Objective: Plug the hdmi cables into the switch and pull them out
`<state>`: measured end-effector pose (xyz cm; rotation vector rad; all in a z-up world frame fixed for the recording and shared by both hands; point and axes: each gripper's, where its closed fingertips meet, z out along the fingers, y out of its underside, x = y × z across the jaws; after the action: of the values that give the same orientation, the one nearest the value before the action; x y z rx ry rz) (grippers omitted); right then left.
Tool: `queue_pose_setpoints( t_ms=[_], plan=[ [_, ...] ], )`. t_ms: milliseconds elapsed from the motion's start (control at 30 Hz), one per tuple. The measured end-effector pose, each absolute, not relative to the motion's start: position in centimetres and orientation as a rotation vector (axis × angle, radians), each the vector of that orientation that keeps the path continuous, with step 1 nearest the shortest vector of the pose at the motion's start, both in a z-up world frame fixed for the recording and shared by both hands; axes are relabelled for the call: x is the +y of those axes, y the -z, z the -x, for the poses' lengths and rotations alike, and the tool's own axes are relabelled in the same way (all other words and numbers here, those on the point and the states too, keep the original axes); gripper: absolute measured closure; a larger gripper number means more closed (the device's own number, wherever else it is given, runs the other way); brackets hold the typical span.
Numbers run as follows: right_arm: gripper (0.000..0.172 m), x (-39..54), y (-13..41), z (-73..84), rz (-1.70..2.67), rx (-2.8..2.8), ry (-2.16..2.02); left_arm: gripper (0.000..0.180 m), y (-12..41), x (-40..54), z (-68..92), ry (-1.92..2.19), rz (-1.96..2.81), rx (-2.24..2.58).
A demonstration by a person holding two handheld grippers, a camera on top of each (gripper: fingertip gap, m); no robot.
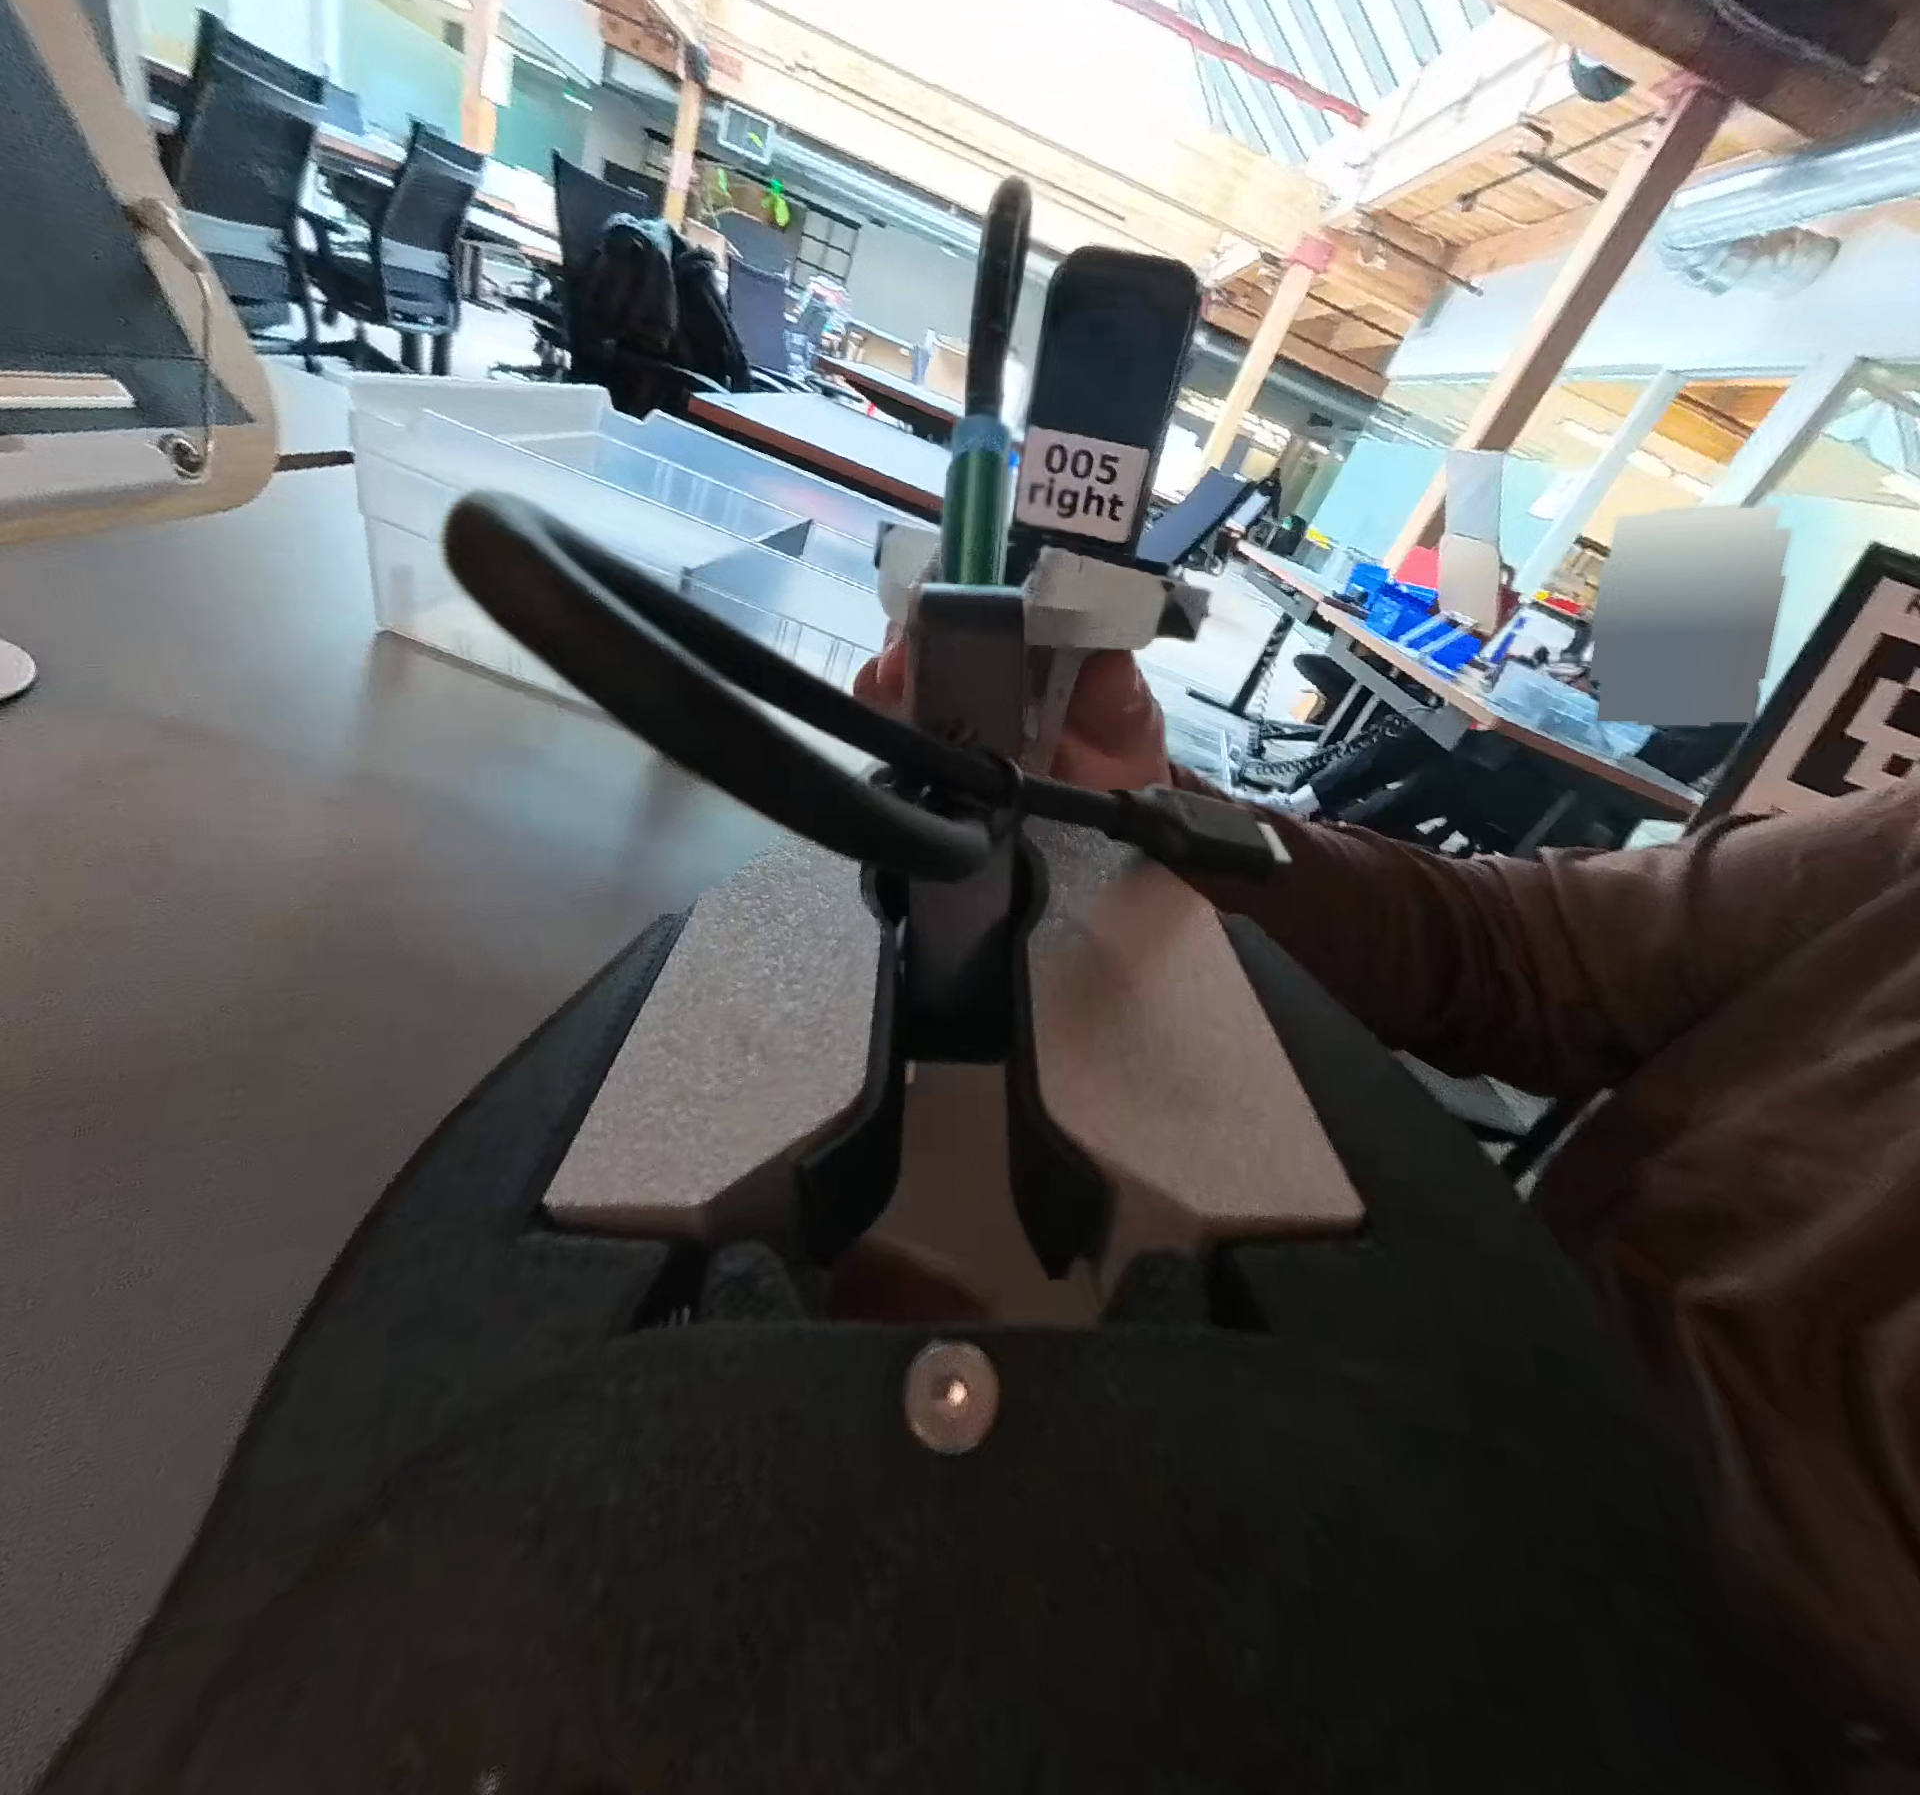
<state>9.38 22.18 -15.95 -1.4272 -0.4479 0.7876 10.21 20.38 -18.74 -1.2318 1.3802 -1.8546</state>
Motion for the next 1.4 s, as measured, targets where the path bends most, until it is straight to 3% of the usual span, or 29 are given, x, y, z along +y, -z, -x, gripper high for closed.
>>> queue_pose_setpoints(
  t_ms=[833, 967, 1400],
  plan=[
    [0.166, 23.7, 12.1, -8.4, 1.202, -0.185, -0.923, 0.169, 14.9, 21.2, -8.9, 2.162, 1.191, 1.179],
    [0.165, 23.7, 12.9, -7.5, 1.318, -0.308, -1.068, 0.168, 15.9, 21.3, -8.3, 2.094, 1.204, 1.253],
    [0.164, 23.2, 14.8, -8.0, 1.467, -0.455, -0.902, 0.169, 17.4, 20.9, -8.7, 2.07, 1.245, 1.335]
  ],
)
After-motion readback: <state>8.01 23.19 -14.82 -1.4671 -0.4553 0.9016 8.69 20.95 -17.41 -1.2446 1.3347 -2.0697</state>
